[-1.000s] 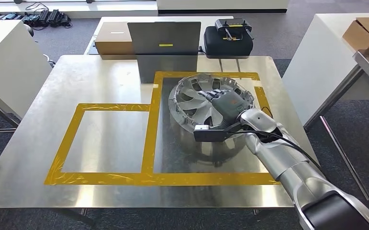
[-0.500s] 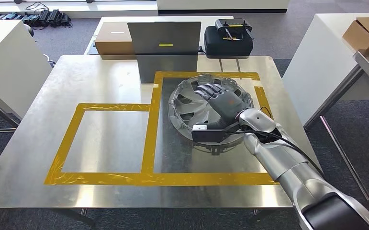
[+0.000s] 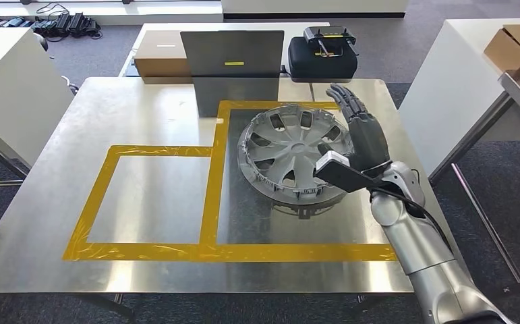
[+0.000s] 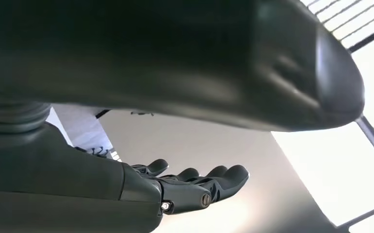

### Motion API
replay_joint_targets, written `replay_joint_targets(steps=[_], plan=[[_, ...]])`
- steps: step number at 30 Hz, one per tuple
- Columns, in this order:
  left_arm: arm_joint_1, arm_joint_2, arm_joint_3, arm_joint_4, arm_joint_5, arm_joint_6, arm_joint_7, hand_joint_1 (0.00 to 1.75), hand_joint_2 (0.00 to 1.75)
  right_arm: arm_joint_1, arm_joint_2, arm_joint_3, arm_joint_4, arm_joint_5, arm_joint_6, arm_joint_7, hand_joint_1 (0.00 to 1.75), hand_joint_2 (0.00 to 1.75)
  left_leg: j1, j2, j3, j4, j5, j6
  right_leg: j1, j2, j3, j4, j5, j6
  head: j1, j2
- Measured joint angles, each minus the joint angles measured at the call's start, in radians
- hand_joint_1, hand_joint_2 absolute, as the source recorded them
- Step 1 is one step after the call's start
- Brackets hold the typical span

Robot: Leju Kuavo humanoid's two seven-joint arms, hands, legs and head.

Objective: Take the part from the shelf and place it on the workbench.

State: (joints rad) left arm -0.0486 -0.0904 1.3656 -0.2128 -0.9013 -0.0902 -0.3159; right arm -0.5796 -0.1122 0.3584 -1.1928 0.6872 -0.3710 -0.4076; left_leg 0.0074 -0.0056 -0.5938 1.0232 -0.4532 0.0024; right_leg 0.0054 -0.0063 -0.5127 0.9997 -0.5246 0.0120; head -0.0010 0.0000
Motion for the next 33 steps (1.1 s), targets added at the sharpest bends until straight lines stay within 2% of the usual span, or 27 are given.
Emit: replay_joint_targets(steps=[6, 14, 22, 29, 33], plan=[[0.001, -0.001, 0.009, 0.0, 0.012, -0.013, -0.019, 0.0, 0.0, 0.176, -0.019, -0.174, -0.268, -0.135, -0.049, -0.137, 0.0, 0.0, 0.0, 0.0, 0.0, 0.0, -0.001, 0.001, 0.0, 0.0, 0.0, 0.0, 0.0, 0.0, 0.0, 0.0], [0.0, -0.005, 0.03, 0.0, 0.028, -0.02, -0.03, 0.0, 0.0, 0.363, -0.023, -0.286, -0.579, -0.29, -0.017, -0.272, 0.0, 0.0, 0.0, 0.0, 0.0, -0.001, -0.002, 0.0, 0.0, 0.0, 0.0, 0.0, -0.002, -0.002, 0.0, 0.0], [0.0, -0.008, 0.033, 0.0, 0.025, -0.032, -0.034, 0.0, 0.0, 0.449, -0.039, -0.321, -0.723, -0.344, 0.032, -0.288, 0.0, 0.0, 0.0, 0.001, 0.001, -0.001, -0.002, 0.0, 0.0, 0.001, 0.0, 0.0, -0.002, -0.002, 0.0, 0.0], [-0.001, -0.008, 0.033, 0.0, 0.02, -0.037, -0.035, 0.0, 0.0, 0.48, -0.042, -0.33, -0.766, -0.341, 0.022, -0.288, 0.0, 0.0, -0.003, 0.001, 0.001, 0.0, -0.003, 0.002, -0.005, 0.001, 0.0, -0.002, -0.001, 0.0, 0.0, 0.0], [-0.001, -0.008, 0.033, -0.001, 0.013, -0.036, -0.038, 0.0, 0.0, 0.498, -0.042, -0.345, -0.786, -0.348, 0.001, -0.288, 0.0, 0.0, -0.008, 0.001, 0.0, 0.002, -0.006, 0.008, -0.009, 0.001, 0.001, -0.002, -0.003, 0.005, 0.0, 0.0]])
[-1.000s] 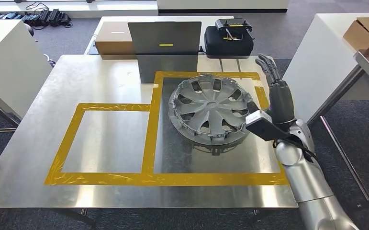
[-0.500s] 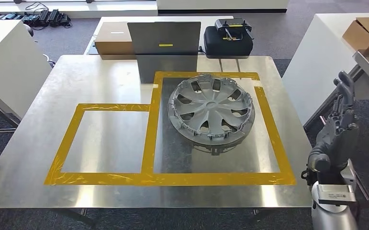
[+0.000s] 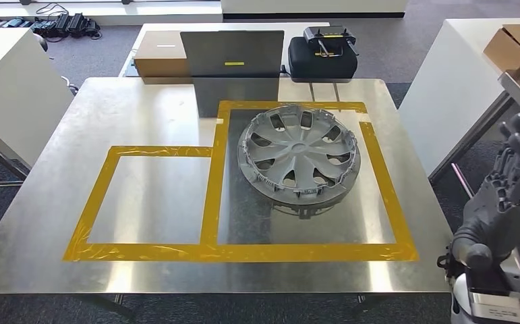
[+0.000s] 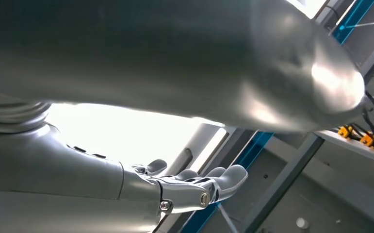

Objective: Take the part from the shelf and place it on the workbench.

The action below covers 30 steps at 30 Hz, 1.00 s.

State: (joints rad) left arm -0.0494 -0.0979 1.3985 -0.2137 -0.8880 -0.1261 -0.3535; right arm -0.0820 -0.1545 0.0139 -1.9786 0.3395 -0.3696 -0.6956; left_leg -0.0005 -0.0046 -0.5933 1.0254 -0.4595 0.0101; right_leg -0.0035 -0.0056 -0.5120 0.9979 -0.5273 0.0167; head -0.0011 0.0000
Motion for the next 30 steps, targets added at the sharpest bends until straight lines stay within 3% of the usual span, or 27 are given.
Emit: replay_joint_targets(steps=[4, 6, 9, 10, 11, 12, 15, 17, 20, 22, 24, 25, 26, 27, 28, 30], plan=[[-0.001, 0.0, 0.0, -0.001, -0.002, 0.001, 0.0, 0.0, 0.0, 0.017, -0.001, -0.023, -0.013, 0.003, -0.006, 0.0, 0.0, 0.0, -0.002, 0.0, 0.002, -0.003, 0.001, 0.011, -0.004, 0.0, 0.003, -0.002, -0.001, 0.011, 0.0, 0.0], [-0.002, -0.002, 0.0, -0.001, -0.002, 0.001, 0.0, 0.0, 0.0, 0.023, -0.002, -0.035, -0.017, 0.006, -0.005, 0.0, 0.0, 0.0, 0.005, 0.002, 0.005, -0.013, 0.008, 0.019, -0.003, 0.002, -0.006, 0.025, -0.022, 0.017, 0.001, 0.0], [-0.004, -0.003, 0.0, -0.002, -0.002, 0.001, 0.0, 0.0, 0.0, 0.04, -0.004, -0.05, -0.019, 0.013, -0.004, 0.001, 0.0, 0.0, 0.01, 0.004, 0.006, -0.018, 0.012, 0.023, -0.01, 0.004, -0.084, 0.194, -0.113, 0.029, 0.007, 0.0], [-0.004, -0.003, 0.0, -0.002, -0.002, 0.001, 0.0, 0.0, 0.0, 0.05, -0.004, -0.054, -0.019, 0.015, -0.006, 0.001, 0.0, 0.0, 0.011, 0.004, 0.005, -0.018, 0.012, 0.023, -0.013, 0.004, -0.112, 0.25, -0.132, 0.033, 0.008, 0.0], [-0.004, -0.003, 0.0, -0.002, -0.003, 0.001, 0.0, 0.0, 0.0, 0.061, -0.005, -0.057, -0.019, 0.018, -0.011, 0.001, 0.0, 0.0, 0.012, 0.005, 0.004, -0.017, 0.012, 0.021, -0.017, 0.004, -0.126, 0.277, -0.132, 0.037, 0.008, 0.0], [-0.004, -0.004, 0.0, -0.002, -0.003, 0.0, 0.001, 0.0, 0.0, 0.071, -0.007, -0.058, -0.019, 0.019, -0.016, 0.0, 0.0, 0.0, 0.015, 0.004, 0.003, -0.015, 0.013, 0.019, -0.021, 0.004, -0.121, 0.266, -0.112, 0.041, 0.009, 0.0], [-0.004, -0.004, 0.0, -0.003, -0.004, -0.002, 0.001, 0.0, 0.0, 0.096, -0.013, -0.059, -0.023, 0.019, -0.032, 0.0, 0.0, 0.0, 0.023, 0.003, -0.004, -0.006, 0.014, 0.0, -0.029, 0.006, -0.029, 0.081, -0.017, 0.049, 0.011, 0.0], [-0.004, -0.002, 0.0, -0.005, -0.006, -0.005, 0.003, 0.0, 0.0, 0.111, -0.018, -0.058, -0.027, 0.019, -0.043, 0.0, 0.0, 0.0, 0.024, 0.0, -0.008, -0.001, 0.018, -0.018, -0.025, 0.011, -0.003, 0.023, 0.004, 0.037, 0.012, 0.0], [-0.004, 0.0, 0.0, -0.006, -0.011, -0.012, 0.007, 0.0, 0.0, 0.133, -0.021, -0.058, -0.033, 0.021, -0.06, 0.0, 0.0, 0.0, 0.026, -0.001, -0.014, -0.001, 0.024, -0.043, -0.021, 0.013, -0.021, 0.023, 0.011, 0.004, 0.008, 0.0], [-0.003, 0.001, 0.0, -0.006, -0.018, -0.016, 0.008, 0.0, 0.0, 0.15, -0.023, -0.058, -0.039, 0.022, -0.074, 0.0, 0.0, 0.0, 0.028, 0.0, -0.035, 0.046, -0.023, -0.051, -0.022, 0.01, -0.034, 0.021, 0.025, -0.015, 0.003, 0.0], [-0.002, 0.004, 0.0, -0.006, -0.023, -0.02, 0.009, 0.0, 0.0, 0.17, -0.025, -0.056, -0.044, 0.021, -0.094, 0.0, 0.0, 0.0, 0.026, 0.001, -0.077, 0.169, -0.114, -0.052, -0.017, 0.007, -0.053, 0.021, 0.039, -0.025, -0.002, 0.0], [-0.002, 0.005, 0.0, -0.006, -0.024, -0.021, 0.01, 0.0, 0.0, 0.179, -0.026, -0.054, -0.045, 0.021, -0.104, 0.0, 0.0, 0.0, 0.024, 0.001, -0.094, 0.231, -0.149, -0.051, -0.013, 0.006, -0.064, 0.021, 0.047, -0.027, -0.004, 0.0], [-0.001, 0.007, 0.0, -0.006, -0.024, -0.022, 0.011, 0.0, 0.0, 0.187, -0.029, -0.052, -0.046, 0.02, -0.113, 0.0, 0.0, 0.0, 0.022, 0.0, -0.098, 0.27, -0.166, -0.049, -0.009, 0.006, -0.075, 0.022, 0.055, -0.029, -0.006, 0.0], [-0.001, 0.008, 0.0, -0.006, -0.024, -0.022, 0.011, 0.0, 0.0, 0.195, -0.032, -0.05, -0.047, 0.018, -0.119, 0.0, 0.0, 0.0, 0.02, 0.0, -0.084, 0.275, -0.163, -0.045, -0.006, 0.005, -0.085, 0.023, 0.063, -0.03, -0.006, 0.0], [-0.001, 0.01, 0.0, -0.006, -0.024, -0.022, 0.012, 0.0, 0.0, 0.2, -0.035, -0.047, -0.047, 0.015, -0.124, 0.0, 0.0, 0.0, 0.017, 0.0, -0.05, 0.24, -0.145, -0.039, -0.003, 0.006, -0.095, 0.023, 0.07, -0.029, -0.007, 0.0], [-0.004, 0.013, 0.0, -0.006, -0.024, -0.022, 0.012, 0.0, 0.0, 0.207, -0.043, -0.04, -0.047, 0.01, -0.134, 0.0, 0.0, 0.0, 0.008, 0.001, 0.052, 0.098, -0.108, -0.021, 0.002, 0.006, -0.109, 0.024, 0.084, -0.026, -0.008, 0.0]])
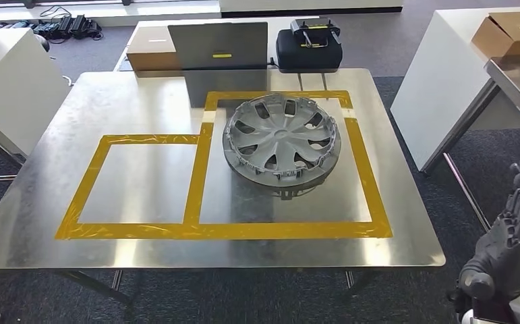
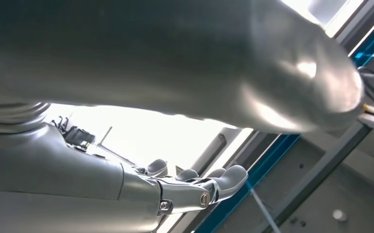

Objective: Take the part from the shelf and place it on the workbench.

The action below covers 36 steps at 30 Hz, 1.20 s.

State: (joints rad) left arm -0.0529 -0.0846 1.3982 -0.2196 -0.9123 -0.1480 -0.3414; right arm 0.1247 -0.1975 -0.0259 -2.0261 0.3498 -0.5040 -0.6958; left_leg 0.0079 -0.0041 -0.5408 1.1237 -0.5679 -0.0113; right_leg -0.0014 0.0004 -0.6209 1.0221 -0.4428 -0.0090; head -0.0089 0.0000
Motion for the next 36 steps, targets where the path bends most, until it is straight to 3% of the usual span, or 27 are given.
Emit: replay_joint_targets(steps=[2, 5, 6, 8, 10, 11, 12, 13, 14, 16, 18, 21, 22, 23, 25, 26, 27, 28, 30, 32, 33, 34, 36], plan=[[-0.002, 0.003, 0.0, 0.0, -0.001, 0.0, 0.0, 0.0, 0.0, 0.003, -0.008, 0.008, -0.001, -0.004, -0.01, 0.0, 0.0, 0.0, -0.009, 0.001, 0.063, -0.1, 0.013, 0.012, 0.001, 0.0, -0.005, 0.0, 0.012, 0.009, 0.001, 0.0], [-0.001, 0.006, 0.0, 0.0, -0.006, 0.001, 0.0, 0.0, 0.0, 0.007, -0.022, 0.022, -0.001, -0.005, -0.019, 0.0, 0.0, 0.0, -0.013, 0.003, 0.06, -0.121, 0.026, 0.029, -0.002, -0.001, -0.006, -0.002, 0.026, 0.027, 0.0, 0.0], [-0.001, 0.006, 0.0, 0.0, -0.009, 0.001, 0.0, 0.0, 0.0, 0.01, -0.026, 0.027, -0.001, -0.005, -0.021, 0.0, 0.0, 0.0, -0.012, 0.005, 0.054, -0.123, 0.036, 0.036, -0.003, 0.0, -0.01, 0.006, 0.015, 0.033, 0.001, 0.0], [-0.001, 0.006, 0.0, 0.0, -0.014, 0.001, 0.0, 0.0, 0.0, 0.013, -0.034, 0.032, -0.001, -0.005, -0.022, 0.0, 0.0, 0.0, -0.008, 0.008, 0.033, -0.127, 0.058, 0.048, -0.007, 0.001, -0.035, 0.077, -0.062, 0.044, 0.005, 0.0], [-0.001, 0.006, 0.0, 0.0, -0.016, 0.0, 0.0, 0.0, 0.0, 0.015, -0.038, 0.037, 0.0, -0.005, -0.021, 0.0, 0.0, 0.0, -0.008, 0.01, 0.007, -0.125, 0.077, 0.052, -0.009, 0.001, -0.067, 0.199, -0.155, 0.054, 0.01, 0.0], [0.0, 0.006, 0.0, 0.0, -0.016, 0.001, 0.0, 0.0, 0.0, 0.016, -0.039, 0.039, 0.001, -0.005, -0.019, 0.0, 0.0, 0.0, -0.008, 0.011, -0.006, -0.124, 0.086, 0.051, -0.011, 0.001, -0.073, 0.245, -0.174, 0.058, 0.01, 0.0], [0.0, 0.006, 0.0, 0.0, -0.016, 0.001, 0.002, 0.0, 0.0, 0.016, -0.039, 0.042, 0.002, -0.005, -0.015, 0.0, 0.0, 0.0, -0.008, 0.011, -0.02, -0.121, 0.096, 0.05, -0.012, 0.001, -0.063, 0.262, -0.17, 0.06, 0.011, 0.0], [0.0, 0.006, 0.0, 0.001, -0.017, 0.002, 0.003, 0.0, 0.0, 0.016, -0.039, 0.044, 0.004, -0.006, -0.009, 0.001, 0.0, 0.0, -0.007, 0.012, -0.032, -0.119, 0.104, 0.048, -0.013, 0.001, -0.036, 0.244, -0.149, 0.061, 0.011, 0.0], [-0.001, 0.006, 0.0, 0.001, -0.017, 0.002, 0.005, 0.0, 0.0, 0.015, -0.039, 0.045, 0.005, -0.007, -0.002, 0.001, 0.0, 0.0, -0.007, 0.012, -0.044, -0.115, 0.112, 0.045, -0.014, 0.001, 0.009, 0.191, -0.122, 0.061, 0.012, 0.0], [-0.001, 0.005, 0.0, 0.002, -0.018, 0.003, 0.008, 0.0, 0.0, 0.015, -0.039, 0.047, 0.008, -0.013, 0.014, 0.001, 0.0, 0.0, -0.007, 0.012, -0.061, -0.106, 0.125, 0.035, -0.013, 0.001, 0.108, 0.053, -0.101, 0.053, 0.013, 0.0], [-0.001, 0.005, 0.0, 0.002, -0.019, 0.003, 0.009, 0.0, 0.0, 0.016, -0.039, 0.047, 0.01, -0.019, 0.024, 0.001, 0.0, 0.0, -0.008, 0.011, -0.069, -0.102, 0.137, 0.023, -0.007, 0.002, 0.148, -0.018, -0.108, 0.038, 0.013, 0.0], [0.0, 0.005, 0.0, 0.002, -0.029, 0.003, 0.009, 0.0, 0.0, 0.028, -0.039, 0.047, 0.011, -0.029, 0.036, 0.001, 0.0, 0.0, -0.005, 0.01, -0.075, -0.103, 0.147, 0.003, -0.004, 0.0, 0.136, -0.025, -0.091, 0.013, 0.012, 0.0], [0.001, 0.005, 0.0, 0.002, -0.032, 0.003, 0.008, 0.0, 0.0, 0.034, -0.039, 0.046, 0.011, -0.033, 0.038, 0.001, 0.0, 0.0, -0.004, 0.009, -0.082, -0.088, 0.127, -0.001, -0.006, -0.002, 0.129, -0.027, -0.081, 0.005, 0.011, 0.0], [0.001, 0.005, 0.0, 0.003, -0.034, 0.003, 0.006, 0.0, 0.0, 0.042, -0.039, 0.046, 0.011, -0.038, 0.04, 0.001, 0.0, 0.0, -0.003, 0.008, -0.094, -0.054, 0.09, -0.006, -0.008, -0.003, 0.118, -0.03, -0.07, -0.001, 0.009, 0.0], [0.001, 0.005, 0.0, 0.004, -0.035, 0.003, 0.003, 0.0, 0.0, 0.063, -0.039, 0.045, 0.011, -0.053, 0.04, 0.001, 0.0, 0.0, -0.001, 0.008, -0.125, 0.061, -0.009, -0.012, -0.008, -0.004, 0.092, -0.028, -0.049, -0.007, 0.005, 0.0], [0.001, 0.006, 0.0, 0.004, -0.035, 0.003, 0.001, 0.0, 0.0, 0.074, -0.039, 0.043, 0.011, -0.062, 0.041, 0.001, 0.0, 0.0, -0.001, 0.008, -0.136, 0.119, -0.04, -0.014, -0.007, -0.004, 0.077, -0.027, -0.038, -0.006, 0.004, 0.0], [0.001, 0.006, 0.0, 0.004, -0.035, 0.003, -0.001, 0.0, 0.0, 0.085, -0.039, 0.04, 0.011, -0.072, 0.041, 0.001, 0.0, 0.0, -0.001, 0.008, -0.135, 0.156, -0.048, -0.015, -0.007, -0.004, 0.062, -0.025, -0.028, -0.005, 0.003, 0.0], [0.001, 0.006, 0.0, 0.004, -0.036, 0.002, -0.002, 0.0, 0.0, 0.094, -0.039, 0.037, 0.011, -0.081, 0.043, 0.001, 0.0, 0.0, 0.0, 0.008, -0.119, 0.161, -0.034, -0.015, -0.007, -0.004, 0.047, -0.022, -0.018, -0.003, 0.002, 0.0], [0.001, 0.007, 0.0, 0.003, -0.037, 0.001, -0.004, 0.0, 0.0, 0.109, -0.039, 0.028, 0.01, -0.099, 0.054, 0.0, 0.0, 0.0, 0.001, 0.008, -0.035, 0.068, 0.014, -0.012, -0.008, -0.004, 0.02, -0.016, -0.001, 0.004, 0.001, 0.0], [-0.002, 0.008, 0.0, 0.003, -0.04, -0.001, -0.005, 0.0, 0.0, 0.119, -0.039, 0.021, 0.008, -0.11, 0.074, 0.0, 0.0, 0.0, -0.002, 0.006, 0.056, -0.068, 0.022, -0.003, -0.006, -0.004, 0.004, -0.011, 0.014, 0.014, 0.001, 0.0], [-0.002, 0.009, 0.0, 0.003, -0.042, -0.002, -0.005, 0.0, 0.0, 0.122, -0.039, 0.018, 0.007, -0.114, 0.087, 0.0, 0.0, 0.0, -0.004, 0.005, 0.079, -0.109, 0.016, 0.004, -0.005, -0.003, 0.001, -0.009, 0.022, 0.02, 0.0, 0.0], [-0.002, 0.01, 0.0, 0.003, -0.044, -0.003, -0.006, 0.0, 0.0, 0.123, -0.038, 0.015, 0.006, -0.116, 0.103, 0.0, 0.0, 0.0, -0.007, 0.004, 0.083, -0.124, 0.011, 0.011, -0.005, -0.003, 0.0, -0.01, 0.029, 0.026, 0.001, 0.0], [-0.002, 0.011, 0.0, 0.003, -0.049, -0.007, -0.006, 0.0, 0.0, 0.124, -0.035, 0.008, 0.008, -0.127, 0.144, 0.0, 0.0, 0.0, -0.008, 0.006, 0.069, -0.124, 0.025, 0.028, -0.007, -0.002, -0.004, -0.012, 0.038, 0.04, 0.001, 0.0]])
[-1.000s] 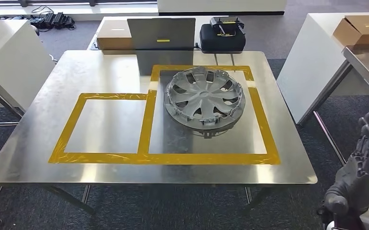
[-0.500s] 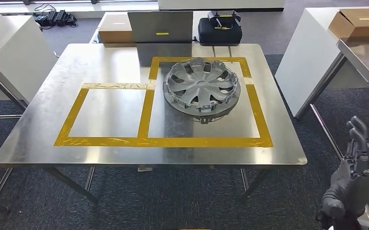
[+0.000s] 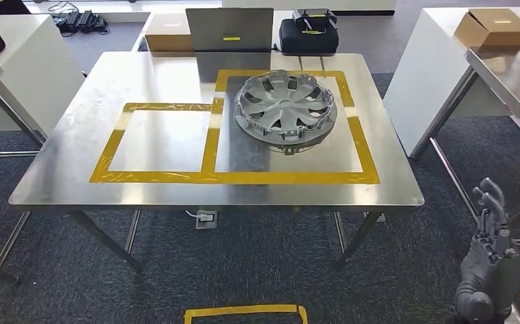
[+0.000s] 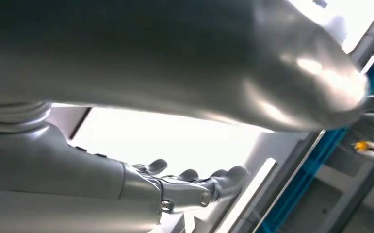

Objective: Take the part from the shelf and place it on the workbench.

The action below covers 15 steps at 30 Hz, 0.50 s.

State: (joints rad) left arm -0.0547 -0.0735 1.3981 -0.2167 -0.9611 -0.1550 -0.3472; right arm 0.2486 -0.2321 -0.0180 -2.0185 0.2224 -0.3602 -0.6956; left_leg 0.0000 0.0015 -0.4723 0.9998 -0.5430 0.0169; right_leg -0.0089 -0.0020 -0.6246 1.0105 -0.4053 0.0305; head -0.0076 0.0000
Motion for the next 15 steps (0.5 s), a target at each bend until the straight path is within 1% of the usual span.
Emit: replay_joint_targets(steps=[1, 2, 3, 4, 5, 6, 7, 8, 9, 10, 11, 12, 13, 14, 15], plan=[[0.0, 0.0, 0.0, 0.0, -0.001, -0.002, 0.0, 0.0, 0.0, 0.0, 0.004, -0.005, 0.002, -0.012, 0.027, 0.001, 0.0, 0.0, 0.0, 0.002, -0.01, -0.001, 0.01, 0.009, -0.002, 0.0, -0.007, 0.01, -0.015, 0.006, 0.001, 0.0], [-0.001, 0.001, 0.0, 0.0, -0.002, -0.003, 0.0, 0.0, 0.0, 0.0, 0.008, -0.01, 0.005, -0.028, 0.056, 0.001, 0.0, 0.0, 0.002, 0.005, -0.021, -0.002, 0.022, 0.016, -0.003, 0.001, -0.019, 0.036, -0.048, 0.012, 0.003, 0.0], [-0.001, 0.001, 0.0, 0.0, -0.002, -0.003, 0.0, 0.0, 0.0, -0.001, 0.014, -0.017, 0.011, -0.05, 0.091, 0.001, 0.0, 0.0, 0.002, 0.007, -0.035, -0.002, 0.033, 0.022, -0.004, 0.001, -0.035, 0.083, -0.097, 0.016, 0.005, 0.0], [-0.001, 0.001, 0.0, 0.0, -0.002, -0.003, 0.0, 0.0, 0.0, -0.002, 0.021, -0.025, 0.019, -0.073, 0.125, 0.001, 0.0, 0.0, 0.002, 0.008, -0.05, -0.001, 0.044, 0.025, -0.004, 0.001, -0.053, 0.144, -0.15, 0.019, 0.008, 0.0], [0.001, 0.001, 0.0, 0.0, -0.002, -0.003, 0.0, 0.0, 0.0, -0.003, 0.029, -0.035, 0.03, -0.097, 0.161, 0.001, 0.0, 0.0, 0.001, 0.008, -0.065, 0.0, 0.056, 0.027, -0.005, 0.001, -0.066, 0.208, -0.191, 0.022, 0.009, 0.0], [0.001, 0.001, 0.0, 0.0, -0.002, -0.003, 0.0, 0.0, 0.0, -0.004, 0.038, -0.045, 0.044, -0.121, 0.2, 0.001, 0.0, 0.0, 0.0, 0.008, -0.081, 0.001, 0.068, 0.027, -0.004, 0.001, -0.07, 0.257, -0.208, 0.022, 0.01, 0.0], [0.002, 0.002, 0.0, 0.0, -0.002, -0.003, 0.0, 0.0, 0.0, -0.006, 0.047, -0.055, 0.059, -0.139, 0.237, 0.001, 0.0, 0.0, -0.002, 0.009, -0.097, 0.003, 0.08, 0.027, -0.004, 0.001, -0.06, 0.28, -0.203, 0.021, 0.011, 0.0], [0.003, 0.002, 0.0, 0.0, -0.002, -0.003, 0.0, 0.0, 0.0, -0.008, 0.056, -0.065, 0.075, -0.155, 0.273, 0.001, 0.0, 0.0, -0.003, 0.009, -0.112, 0.005, 0.091, 0.026, -0.003, 0.001, -0.032, 0.268, -0.179, 0.018, 0.012, 0.0], [0.003, 0.002, 0.0, 0.0, -0.002, -0.003, 0.0, 0.0, 0.0, -0.01, 0.066, -0.076, 0.093, -0.168, 0.308, 0.001, 0.0, 0.0, -0.005, 0.008, -0.125, 0.007, 0.101, 0.025, -0.001, 0.001, 0.013, 0.221, -0.151, 0.012, 0.013, 0.0], [0.002, 0.002, 0.0, 0.0, -0.002, -0.003, 0.0, 0.0, 0.0, -0.015, 0.076, -0.087, 0.111, -0.177, 0.338, 0.001, 0.0, 0.0, -0.006, 0.008, -0.136, 0.01, 0.11, 0.023, 0.002, 0.001, 0.07, 0.149, -0.137, 0.003, 0.014, 0.0], [0.002, 0.001, 0.0, 0.0, -0.002, -0.003, 0.0, 0.0, 0.0, -0.021, 0.087, -0.099, 0.13, -0.185, 0.366, 0.001, 0.0, 0.0, -0.008, 0.008, -0.145, 0.013, 0.119, 0.019, 0.005, 0.0, 0.123, 0.072, -0.137, -0.004, 0.015, 0.0], [0.002, 0.001, 0.0, 0.001, -0.002, -0.003, 0.0, 0.0, 0.0, -0.027, 0.098, -0.112, 0.15, -0.195, 0.391, 0.0, 0.0, 0.0, -0.008, 0.008, -0.15, 0.013, 0.129, 0.014, 0.01, 0.0, 0.16, 0.014, -0.143, -0.011, 0.015, 0.0], [0.002, 0.001, 0.0, 0.001, -0.001, -0.002, 0.002, 0.0, 0.0, -0.035, 0.11, -0.124, 0.174, -0.205, 0.414, 0.001, 0.0, 0.0, -0.007, 0.009, -0.153, 0.012, 0.138, 0.008, 0.015, -0.001, 0.179, -0.023, -0.151, -0.017, 0.016, 0.0], [0.002, 0.001, 0.0, 0.001, -0.001, -0.001, 0.003, 0.0, 0.0, -0.04, 0.12, -0.135, 0.201, -0.212, 0.433, 0.003, 0.0, 0.0, -0.005, 0.009, -0.154, 0.009, 0.148, 0.001, 0.018, -0.001, 0.18, -0.034, -0.149, -0.022, 0.017, 0.0], [0.002, 0.003, 0.0, 0.001, 0.0, 0.0, 0.004, 0.0, 0.0, -0.044, 0.131, -0.144, 0.229, -0.216, 0.448, 0.005, 0.0, 0.0, -0.003, 0.008, -0.157, 0.007, 0.155, -0.005, 0.017, -0.002, 0.173, -0.037, -0.138, -0.028, 0.018, 0.0]])
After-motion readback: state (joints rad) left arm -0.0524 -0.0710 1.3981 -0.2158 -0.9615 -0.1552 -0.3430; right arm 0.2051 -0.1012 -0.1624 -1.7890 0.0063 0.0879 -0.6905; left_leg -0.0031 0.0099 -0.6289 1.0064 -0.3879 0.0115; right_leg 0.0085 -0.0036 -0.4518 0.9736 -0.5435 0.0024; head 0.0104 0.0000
